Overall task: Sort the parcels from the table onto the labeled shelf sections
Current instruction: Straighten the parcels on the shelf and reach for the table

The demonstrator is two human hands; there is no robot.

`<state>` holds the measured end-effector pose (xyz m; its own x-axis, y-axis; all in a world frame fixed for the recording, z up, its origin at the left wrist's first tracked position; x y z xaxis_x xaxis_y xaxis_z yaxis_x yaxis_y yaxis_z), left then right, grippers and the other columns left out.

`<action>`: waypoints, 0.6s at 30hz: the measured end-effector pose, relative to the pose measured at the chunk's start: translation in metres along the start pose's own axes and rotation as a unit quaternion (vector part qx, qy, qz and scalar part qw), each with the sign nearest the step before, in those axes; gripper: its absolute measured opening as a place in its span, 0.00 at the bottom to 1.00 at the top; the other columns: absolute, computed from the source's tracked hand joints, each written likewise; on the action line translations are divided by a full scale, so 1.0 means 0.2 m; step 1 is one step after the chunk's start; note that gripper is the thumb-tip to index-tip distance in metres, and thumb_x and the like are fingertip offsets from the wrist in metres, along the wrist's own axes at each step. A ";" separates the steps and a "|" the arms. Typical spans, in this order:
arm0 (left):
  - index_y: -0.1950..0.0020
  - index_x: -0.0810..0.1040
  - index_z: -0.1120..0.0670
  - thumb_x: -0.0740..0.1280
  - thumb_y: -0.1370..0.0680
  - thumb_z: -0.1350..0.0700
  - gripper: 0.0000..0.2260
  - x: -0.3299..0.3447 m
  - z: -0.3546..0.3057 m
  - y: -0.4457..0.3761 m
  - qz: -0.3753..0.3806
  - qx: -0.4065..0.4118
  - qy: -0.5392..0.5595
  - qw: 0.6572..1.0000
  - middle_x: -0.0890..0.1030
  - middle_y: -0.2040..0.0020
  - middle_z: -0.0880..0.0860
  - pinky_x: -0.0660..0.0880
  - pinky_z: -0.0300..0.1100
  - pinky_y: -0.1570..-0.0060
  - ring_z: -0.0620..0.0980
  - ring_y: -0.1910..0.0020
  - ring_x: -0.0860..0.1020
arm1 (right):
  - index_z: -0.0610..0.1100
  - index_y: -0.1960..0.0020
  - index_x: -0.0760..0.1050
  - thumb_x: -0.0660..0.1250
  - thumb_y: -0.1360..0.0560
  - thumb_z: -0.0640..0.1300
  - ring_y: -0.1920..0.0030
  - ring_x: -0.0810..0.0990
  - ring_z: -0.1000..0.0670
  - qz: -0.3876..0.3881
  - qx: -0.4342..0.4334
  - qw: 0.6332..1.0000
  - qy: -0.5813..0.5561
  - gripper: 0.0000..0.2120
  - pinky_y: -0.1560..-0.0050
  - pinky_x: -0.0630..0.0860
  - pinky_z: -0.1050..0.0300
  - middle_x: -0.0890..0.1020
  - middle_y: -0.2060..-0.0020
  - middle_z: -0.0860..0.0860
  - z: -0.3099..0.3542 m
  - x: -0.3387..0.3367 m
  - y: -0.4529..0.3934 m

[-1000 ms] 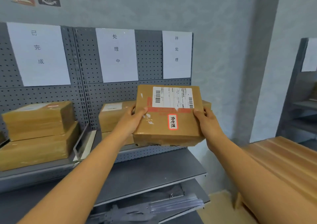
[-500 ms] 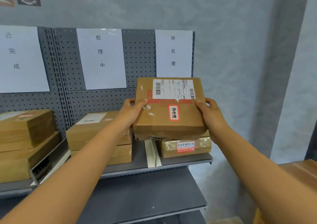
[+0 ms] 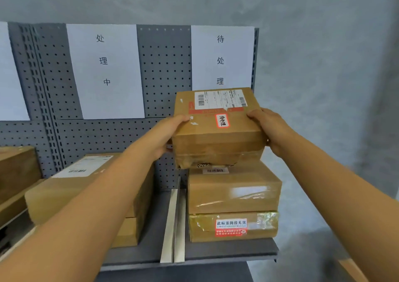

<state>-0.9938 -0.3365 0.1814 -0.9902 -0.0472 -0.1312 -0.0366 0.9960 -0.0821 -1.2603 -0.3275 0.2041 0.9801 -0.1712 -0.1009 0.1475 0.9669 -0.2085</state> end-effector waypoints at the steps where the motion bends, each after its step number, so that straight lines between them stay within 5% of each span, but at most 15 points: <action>1: 0.43 0.78 0.46 0.69 0.25 0.41 0.14 0.01 0.01 -0.03 -0.008 -0.009 0.000 1.000 0.83 0.47 0.52 0.76 0.52 0.46 0.55 0.46 0.80 | 0.51 0.34 0.70 0.63 0.21 0.51 0.55 0.79 0.53 0.005 0.008 1.000 0.000 0.17 0.65 0.72 0.59 0.79 0.51 0.55 -0.02 -0.01 -0.05; 4: 0.45 0.79 0.47 0.69 0.25 0.42 0.13 0.07 0.05 -0.11 -0.021 -0.025 0.002 0.999 0.83 0.47 0.54 0.77 0.51 0.50 0.56 0.48 0.80 | 0.51 0.35 0.70 0.62 0.21 0.51 0.57 0.78 0.54 0.026 0.029 0.999 0.010 0.15 0.67 0.71 0.59 0.79 0.55 0.56 -0.09 -0.01 -0.19; 8: 0.43 0.79 0.49 0.70 0.25 0.44 0.14 0.14 0.08 -0.20 -0.035 -0.047 0.010 0.998 0.81 0.47 0.56 0.76 0.46 0.61 0.56 0.52 0.79 | 0.49 0.28 0.66 0.62 0.21 0.51 0.50 0.78 0.47 0.055 0.078 0.994 0.045 0.22 0.64 0.73 0.53 0.78 0.42 0.48 -0.18 -0.04 -0.34; 11: 0.46 0.79 0.48 0.70 0.26 0.45 0.12 0.21 0.09 -0.28 -0.052 -0.059 0.007 0.997 0.80 0.47 0.54 0.77 0.50 0.54 0.56 0.50 0.79 | 0.50 0.32 0.68 0.62 0.21 0.51 0.48 0.78 0.44 0.074 0.110 0.989 0.065 0.19 0.62 0.75 0.50 0.78 0.43 0.46 -0.24 -0.07 -0.44; 18: 0.48 0.75 0.47 0.69 0.27 0.47 0.10 0.23 0.14 -0.34 -0.119 -0.102 -0.015 0.988 0.79 0.47 0.55 0.75 0.53 0.53 0.57 0.48 0.77 | 0.51 0.39 0.70 0.63 0.23 0.54 0.47 0.79 0.41 0.131 0.151 0.974 0.107 0.15 0.55 0.78 0.45 0.78 0.45 0.44 -0.35 -0.04 -0.56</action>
<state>-1.0328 -0.4079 0.1541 -0.9458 -0.2818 -0.1614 -0.2979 0.9507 0.0857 -1.2947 -0.4478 0.1595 0.9437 0.0854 -0.3195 -0.0407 0.9887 0.1442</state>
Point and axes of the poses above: each hand's wrist, its own y-axis away from the middle knuckle, its own x-axis out of the palm, z = x × y, the point moved 8 cm from there along -y, towards the middle knuckle
